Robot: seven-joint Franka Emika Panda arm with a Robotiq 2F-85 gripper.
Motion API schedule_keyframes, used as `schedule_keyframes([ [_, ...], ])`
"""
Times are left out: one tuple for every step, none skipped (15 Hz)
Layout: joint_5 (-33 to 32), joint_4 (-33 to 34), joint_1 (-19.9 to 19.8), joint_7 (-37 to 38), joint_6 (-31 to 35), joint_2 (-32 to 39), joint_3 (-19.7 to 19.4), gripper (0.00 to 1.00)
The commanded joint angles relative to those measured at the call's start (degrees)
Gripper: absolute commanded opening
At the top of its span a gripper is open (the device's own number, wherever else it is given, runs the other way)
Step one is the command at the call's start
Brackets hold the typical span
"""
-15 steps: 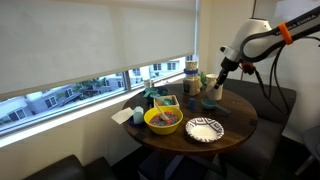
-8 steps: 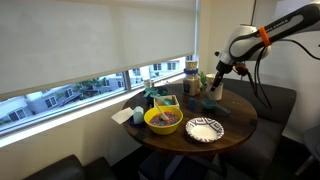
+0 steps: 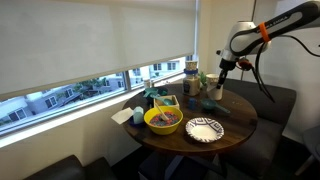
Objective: Pick up the white mug and put it in the square wooden box
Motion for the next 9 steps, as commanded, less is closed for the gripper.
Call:
schedule_keyframes([
  [-2.9, 1.7, -1.2, 2.0, -3.5, -0.6, 1.4, 0.01],
  [-1.5, 1.7, -1.2, 1.6, -4.0, -0.9, 1.6, 0.00],
  [0.2, 1.6, -1.1, 1.0, -4.5, -1.3, 1.8, 0.00],
  [3.7, 1.2, -0.8, -0.4, -5.0, -2.6, 2.3, 0.00],
  [6.5, 1.1, -0.4, -1.0, -5.2, -3.7, 2.8, 0.02],
  [10.9, 1.1, 0.0, -2.5, -4.9, -5.2, 3.4, 0.02],
  [13.4, 1.6, 0.7, -2.6, -5.7, -6.9, 4.1, 0.02],
  [16.0, 2.0, 1.5, -3.1, -6.3, -8.5, 4.7, 0.02],
  [18.3, 2.3, 2.4, -3.1, -5.8, -9.8, 5.2, 0.02],
])
